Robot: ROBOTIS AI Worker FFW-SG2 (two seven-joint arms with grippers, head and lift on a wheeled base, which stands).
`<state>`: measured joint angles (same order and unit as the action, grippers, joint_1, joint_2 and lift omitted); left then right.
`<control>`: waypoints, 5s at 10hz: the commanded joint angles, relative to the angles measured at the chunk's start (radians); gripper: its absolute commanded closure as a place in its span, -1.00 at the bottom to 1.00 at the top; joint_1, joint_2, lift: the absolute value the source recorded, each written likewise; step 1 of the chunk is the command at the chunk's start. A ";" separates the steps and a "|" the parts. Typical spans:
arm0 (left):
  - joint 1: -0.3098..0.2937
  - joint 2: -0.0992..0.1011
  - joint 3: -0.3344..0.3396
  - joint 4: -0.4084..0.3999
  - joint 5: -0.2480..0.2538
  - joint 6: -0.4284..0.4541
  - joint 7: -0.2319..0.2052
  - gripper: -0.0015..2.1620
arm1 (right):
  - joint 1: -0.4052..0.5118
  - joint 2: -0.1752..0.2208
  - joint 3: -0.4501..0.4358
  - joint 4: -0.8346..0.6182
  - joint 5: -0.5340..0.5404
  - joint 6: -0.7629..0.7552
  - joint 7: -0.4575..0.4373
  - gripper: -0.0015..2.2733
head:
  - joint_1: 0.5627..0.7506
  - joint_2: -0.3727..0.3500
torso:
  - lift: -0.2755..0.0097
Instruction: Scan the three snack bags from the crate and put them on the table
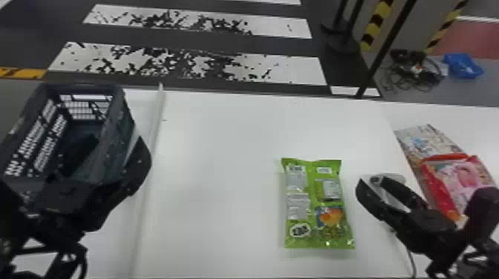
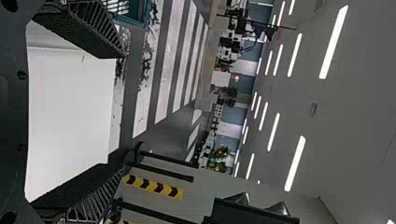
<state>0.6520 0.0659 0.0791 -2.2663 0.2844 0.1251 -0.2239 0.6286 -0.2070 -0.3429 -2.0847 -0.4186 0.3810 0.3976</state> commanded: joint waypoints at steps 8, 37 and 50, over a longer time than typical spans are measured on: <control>-0.005 0.000 0.001 0.039 0.015 -0.025 -0.011 -0.97 | -0.139 -0.061 -0.044 0.311 0.095 -0.007 0.009 -0.90 | 0.41 -0.76 | 0.28; 0.040 0.058 0.019 0.001 0.067 -0.046 -0.034 -0.97 | -0.156 0.078 0.397 -0.078 0.299 0.407 -0.319 0.72 | 0.41 0.13 | 0.28; 0.047 0.057 0.028 -0.004 0.079 -0.061 -0.041 -0.97 | -0.089 0.072 0.114 -0.175 0.106 0.404 -0.267 0.72 | 0.41 -0.04 | 0.28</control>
<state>0.7005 0.1228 0.1087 -2.2708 0.3635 0.0632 -0.2640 0.5400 -0.1357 -0.1921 -2.2785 -0.2952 0.7940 0.1279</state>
